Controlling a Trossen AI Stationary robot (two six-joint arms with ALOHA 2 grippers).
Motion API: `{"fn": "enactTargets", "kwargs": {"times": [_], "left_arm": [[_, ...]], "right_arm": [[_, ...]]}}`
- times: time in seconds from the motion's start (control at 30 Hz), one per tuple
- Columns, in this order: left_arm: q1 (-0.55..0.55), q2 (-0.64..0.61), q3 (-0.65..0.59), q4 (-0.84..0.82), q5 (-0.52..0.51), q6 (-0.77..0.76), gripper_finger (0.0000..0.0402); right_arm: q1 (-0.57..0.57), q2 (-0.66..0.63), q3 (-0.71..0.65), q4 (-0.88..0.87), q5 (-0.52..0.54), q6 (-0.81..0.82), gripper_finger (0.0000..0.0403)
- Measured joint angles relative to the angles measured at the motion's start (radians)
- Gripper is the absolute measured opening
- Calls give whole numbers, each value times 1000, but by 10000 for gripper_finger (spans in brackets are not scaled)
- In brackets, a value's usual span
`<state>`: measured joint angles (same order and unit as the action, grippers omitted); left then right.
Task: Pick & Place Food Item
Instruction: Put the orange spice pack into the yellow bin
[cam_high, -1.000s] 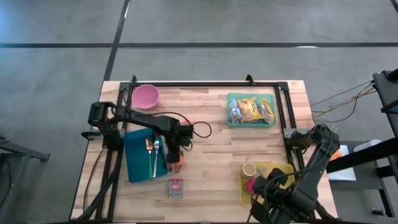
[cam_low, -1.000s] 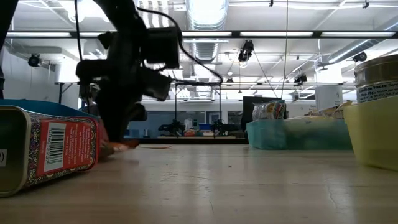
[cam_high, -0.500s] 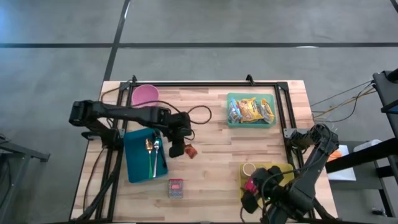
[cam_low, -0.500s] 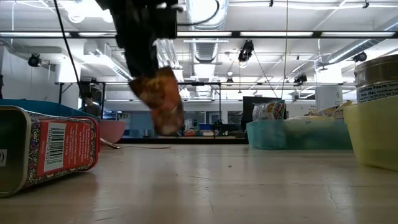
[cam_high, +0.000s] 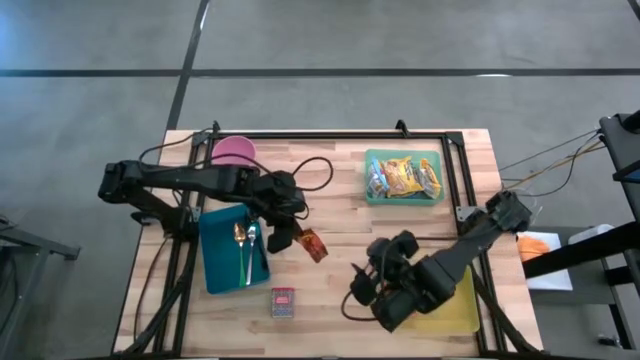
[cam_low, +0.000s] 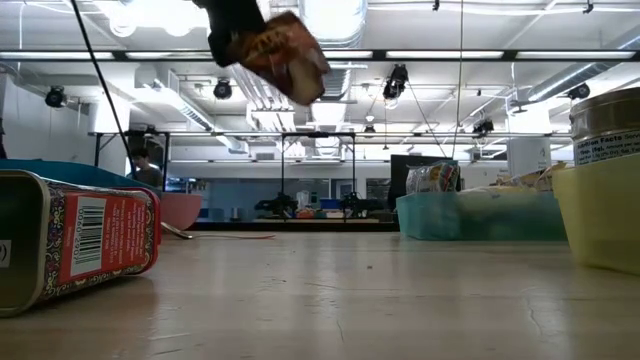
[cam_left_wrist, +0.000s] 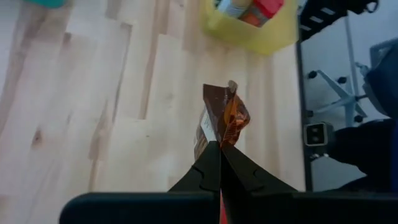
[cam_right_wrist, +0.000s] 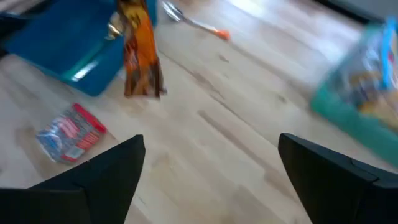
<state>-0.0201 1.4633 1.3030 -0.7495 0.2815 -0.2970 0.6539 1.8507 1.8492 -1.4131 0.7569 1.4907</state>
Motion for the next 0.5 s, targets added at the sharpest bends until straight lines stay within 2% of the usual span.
{"fn": "enactTargets", "kwargs": {"times": [0.27,0.5], "left_arm": [[-49,-26,35,2,12,1,0],[-79,-28,53,19,19,5,0]], "right_arm": [[-66,-25,0,216,16,-331,290],[-123,-29,0,331,12,-457,251]]}}
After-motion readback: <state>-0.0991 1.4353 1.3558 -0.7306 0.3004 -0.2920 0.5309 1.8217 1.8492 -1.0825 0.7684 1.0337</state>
